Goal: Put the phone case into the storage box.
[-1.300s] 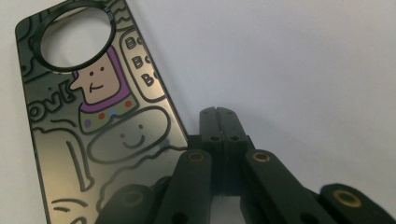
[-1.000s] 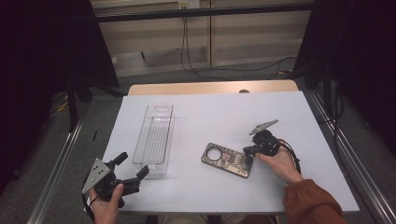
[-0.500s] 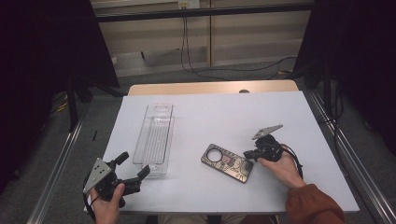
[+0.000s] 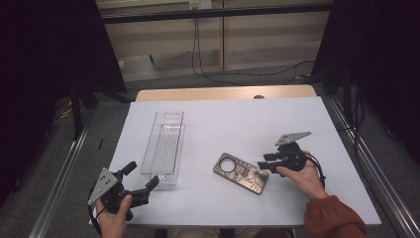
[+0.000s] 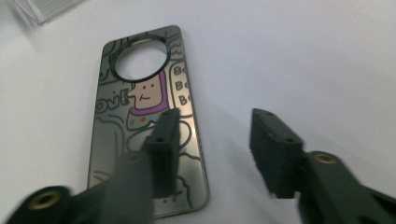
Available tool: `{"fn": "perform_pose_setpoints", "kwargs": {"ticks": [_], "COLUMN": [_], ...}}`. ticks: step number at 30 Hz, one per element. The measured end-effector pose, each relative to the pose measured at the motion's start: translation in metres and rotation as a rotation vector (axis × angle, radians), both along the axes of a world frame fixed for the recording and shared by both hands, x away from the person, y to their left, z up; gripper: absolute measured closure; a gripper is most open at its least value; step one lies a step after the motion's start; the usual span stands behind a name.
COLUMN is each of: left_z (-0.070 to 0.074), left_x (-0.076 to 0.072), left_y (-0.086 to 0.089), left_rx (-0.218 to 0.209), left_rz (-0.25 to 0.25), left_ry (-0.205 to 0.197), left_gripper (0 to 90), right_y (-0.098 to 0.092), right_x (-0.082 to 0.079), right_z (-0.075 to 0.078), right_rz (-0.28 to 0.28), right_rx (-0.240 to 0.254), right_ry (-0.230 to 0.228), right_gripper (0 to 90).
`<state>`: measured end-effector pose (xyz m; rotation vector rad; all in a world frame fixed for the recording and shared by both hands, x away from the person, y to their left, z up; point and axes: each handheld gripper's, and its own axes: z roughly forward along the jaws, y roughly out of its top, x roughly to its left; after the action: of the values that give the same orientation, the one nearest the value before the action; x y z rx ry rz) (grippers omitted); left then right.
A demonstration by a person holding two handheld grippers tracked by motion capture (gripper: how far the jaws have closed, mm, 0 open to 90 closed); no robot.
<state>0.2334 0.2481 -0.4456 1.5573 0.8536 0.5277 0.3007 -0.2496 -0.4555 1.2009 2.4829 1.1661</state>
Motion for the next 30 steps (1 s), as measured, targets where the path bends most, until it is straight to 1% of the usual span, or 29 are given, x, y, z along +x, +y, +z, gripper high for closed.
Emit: {"fn": "perform_pose_setpoints", "kwargs": {"ticks": [1,2,3,4,5,6,8,9,10,11,13,14,15,16,18,20,21,22,23,24,26,28,29,30], "left_z": [0.000,0.000,0.000,0.000,0.000,0.000,0.000,0.001,0.001,0.001,0.001,0.001,0.001,0.001,0.001,0.001,0.001,0.002,0.002,0.002,0.001,0.001,0.001,0.001], "left_x": [0.000,0.000,0.000,0.000,0.000,0.000,0.000,0.000,0.000,-0.001,-0.001,-0.001,0.000,0.000,0.000,-0.001,-0.001,-0.001,-0.001,-0.001,-0.001,-0.001,-0.001,-0.001], "left_y": [0.001,0.000,0.000,0.000,0.000,0.001,0.000,0.000,0.000,-0.001,-0.001,-0.001,-0.001,0.000,0.000,0.000,-0.001,-0.001,-0.001,-0.001,-0.002,-0.002,-0.001,-0.001], "left_rx": [0.004,-0.003,-0.001,0.003,0.002,0.003,0.003,0.000,0.002,-0.006,-0.006,-0.005,-0.005,-0.004,-0.005,-0.004,-0.006,-0.001,0.000,0.002,-0.003,-0.010,-0.009,-0.005], "left_rz": [-0.001,-0.004,0.001,0.002,0.002,-0.003,-0.004,-0.001,0.000,0.000,-0.002,-0.003,-0.003,-0.002,-0.004,0.003,0.001,-0.006,-0.008,-0.009,-0.004,-0.011,-0.009,-0.005], "left_ry": [-0.002,0.000,0.000,0.000,0.000,-0.003,-0.004,-0.005,-0.007,-0.004,-0.003,-0.003,-0.003,-0.003,-0.004,-0.009,-0.009,-0.014,-0.016,-0.013,-0.006,-0.006,-0.006,-0.007], "left_gripper": [3.1,3.1,3.1,3.1,3.1,3.1,3.1,3.1,3.1,3.1,3.1,3.1,3.1,3.1,3.1,3.1,3.1,3.1,3.1,3.1,3.1,3.1,3.1,3.1], "right_y": [-0.001,-0.002,-0.002,-0.003,-0.004,-0.004,-0.004,-0.003,-0.002,-0.002,0.001,0.003,0.005,0.006,0.012,0.018,0.021,0.024,0.028,0.031,0.038,0.045,0.048,0.051], "right_x": [0.000,0.000,0.001,0.001,0.001,0.001,0.001,0.001,0.000,0.000,0.000,0.000,0.000,0.000,0.000,0.001,0.002,0.003,0.003,0.005,0.006,0.008,0.009,0.010], "right_z": [0.001,0.000,0.000,0.000,0.000,0.000,0.001,0.001,0.001,0.001,0.002,0.002,0.002,0.002,0.002,0.003,0.004,0.005,0.007,0.007,0.007,0.006,0.006,0.006], "right_rz": [-0.005,-0.005,-0.024,-0.035,-0.034,-0.033,-0.021,-0.014,-0.002,0.019,0.033,0.036,0.038,0.057,0.072,0.095,0.109,0.119,0.130,0.154,0.159,0.172,0.178,0.180], "right_rx": [0.012,0.016,0.011,0.005,0.018,0.026,0.035,0.038,0.040,0.040,0.030,0.031,0.020,0.018,0.005,-0.017,-0.018,-0.025,-0.036,-0.055,-0.079,-0.106,-0.122,-0.136], "right_ry": [0.000,-0.001,0.008,0.015,0.027,0.030,0.027,0.027,0.028,0.024,0.030,0.035,0.038,0.038,0.040,0.058,0.060,0.072,0.083,0.089,0.100,0.121,0.120,0.132], "right_gripper": [43.4,36.6,29.7,24.8,20.9,16.5,8.3,6.2,5.9,5.1,2.5,3.0,3.8,3.8,3.6,3.7,3.9,4.3,4.3,4.9,5.1,5.3,5.1,5.2]}}
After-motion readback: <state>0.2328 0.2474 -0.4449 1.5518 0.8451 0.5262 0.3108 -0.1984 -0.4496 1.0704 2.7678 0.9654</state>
